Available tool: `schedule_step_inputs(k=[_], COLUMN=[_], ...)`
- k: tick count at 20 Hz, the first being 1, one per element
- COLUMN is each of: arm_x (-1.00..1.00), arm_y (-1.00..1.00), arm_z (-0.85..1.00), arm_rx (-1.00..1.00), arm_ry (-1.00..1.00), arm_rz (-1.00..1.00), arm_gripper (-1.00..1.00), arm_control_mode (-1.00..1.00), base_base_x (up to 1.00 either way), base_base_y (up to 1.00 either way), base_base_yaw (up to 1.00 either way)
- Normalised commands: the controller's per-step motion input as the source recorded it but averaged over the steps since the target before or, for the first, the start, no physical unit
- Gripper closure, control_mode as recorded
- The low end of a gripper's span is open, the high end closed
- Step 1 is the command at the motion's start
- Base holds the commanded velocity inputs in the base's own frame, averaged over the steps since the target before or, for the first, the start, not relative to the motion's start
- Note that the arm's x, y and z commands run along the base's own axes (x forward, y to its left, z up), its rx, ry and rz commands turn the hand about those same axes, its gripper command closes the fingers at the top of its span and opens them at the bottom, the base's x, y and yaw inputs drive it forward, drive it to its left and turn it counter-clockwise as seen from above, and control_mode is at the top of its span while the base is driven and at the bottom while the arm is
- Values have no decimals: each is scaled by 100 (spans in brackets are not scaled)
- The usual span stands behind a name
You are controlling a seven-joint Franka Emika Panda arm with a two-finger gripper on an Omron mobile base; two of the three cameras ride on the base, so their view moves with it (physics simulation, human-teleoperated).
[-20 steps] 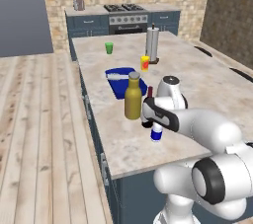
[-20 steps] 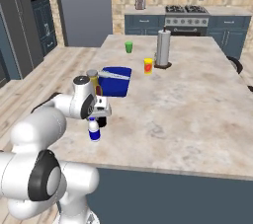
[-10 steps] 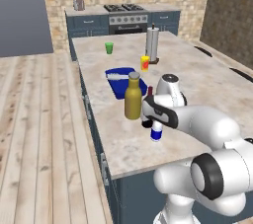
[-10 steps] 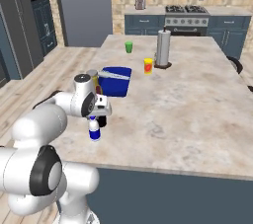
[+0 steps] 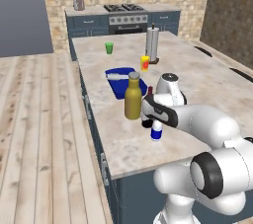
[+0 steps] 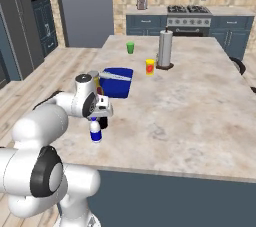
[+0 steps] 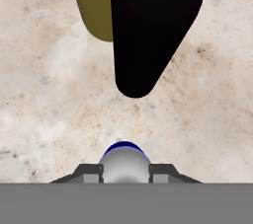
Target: Place the drinks on the dining counter in a tight cluster.
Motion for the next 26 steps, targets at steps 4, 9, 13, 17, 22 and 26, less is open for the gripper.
schedule_step_inputs(k=[4, 9, 13, 17, 22, 26], arm_x=[0, 0, 0, 0, 0, 0], arm_y=[0, 0, 0, 0, 0, -1], arm_z=[0, 0, 0, 0, 28, 33], arm_rx=[0, 0, 0, 0, 1, 4], arm_ry=[0, 0, 0, 0, -10, -13], arm_rz=[0, 0, 0, 0, 0, 0], arm_gripper=[-100, -100, -100, -100, -100, -100], arm_control_mode=[-100, -100, -100, -100, -100, -100], base_base_x=[0, 0, 0, 0, 0, 0], base_base_y=[0, 0, 0, 0, 0, 0], base_base_yaw=[0, 0, 0, 0, 0, 0])
